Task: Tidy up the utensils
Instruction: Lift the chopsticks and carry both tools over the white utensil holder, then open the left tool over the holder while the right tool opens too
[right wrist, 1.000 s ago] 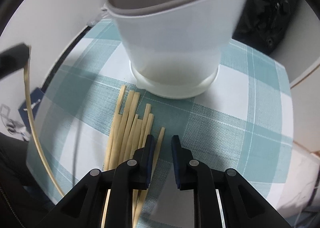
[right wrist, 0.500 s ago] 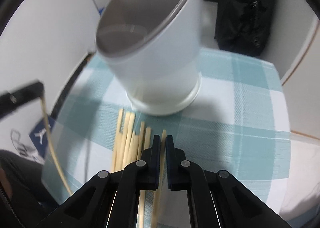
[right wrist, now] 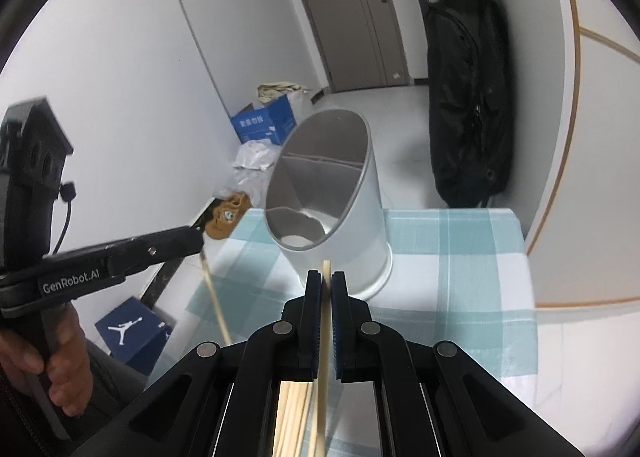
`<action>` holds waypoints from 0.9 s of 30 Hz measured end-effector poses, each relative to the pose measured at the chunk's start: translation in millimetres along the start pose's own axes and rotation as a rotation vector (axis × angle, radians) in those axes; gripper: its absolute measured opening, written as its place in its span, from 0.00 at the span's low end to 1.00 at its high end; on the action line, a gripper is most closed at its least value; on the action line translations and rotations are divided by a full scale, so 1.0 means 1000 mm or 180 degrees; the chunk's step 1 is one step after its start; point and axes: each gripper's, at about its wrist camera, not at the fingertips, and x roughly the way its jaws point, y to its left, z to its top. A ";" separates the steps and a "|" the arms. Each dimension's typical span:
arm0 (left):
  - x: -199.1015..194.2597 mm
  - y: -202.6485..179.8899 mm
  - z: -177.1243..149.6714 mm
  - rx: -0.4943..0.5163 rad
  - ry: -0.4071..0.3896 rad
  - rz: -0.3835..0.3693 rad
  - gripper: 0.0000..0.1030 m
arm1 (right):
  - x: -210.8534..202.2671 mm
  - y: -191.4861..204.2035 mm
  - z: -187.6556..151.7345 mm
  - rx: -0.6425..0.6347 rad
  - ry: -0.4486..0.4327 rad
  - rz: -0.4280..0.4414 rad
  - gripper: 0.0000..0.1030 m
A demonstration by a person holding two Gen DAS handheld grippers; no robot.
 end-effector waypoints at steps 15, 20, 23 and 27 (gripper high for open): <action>-0.028 -0.023 0.055 0.0191 -0.0346 -0.0030 0.03 | -0.037 0.000 0.061 0.0114 -0.0702 0.0172 0.04; -0.042 -0.029 0.086 0.0229 -0.0505 -0.0021 0.03 | -0.047 0.003 0.100 0.0027 -0.0883 0.0181 0.04; -0.049 -0.031 0.105 0.0269 -0.0616 0.0004 0.03 | -0.052 0.003 0.122 -0.0024 -0.0949 0.0138 0.04; -0.048 -0.031 0.121 0.0309 -0.0716 0.0058 0.03 | -0.051 0.003 0.149 -0.0109 -0.1026 0.0064 0.04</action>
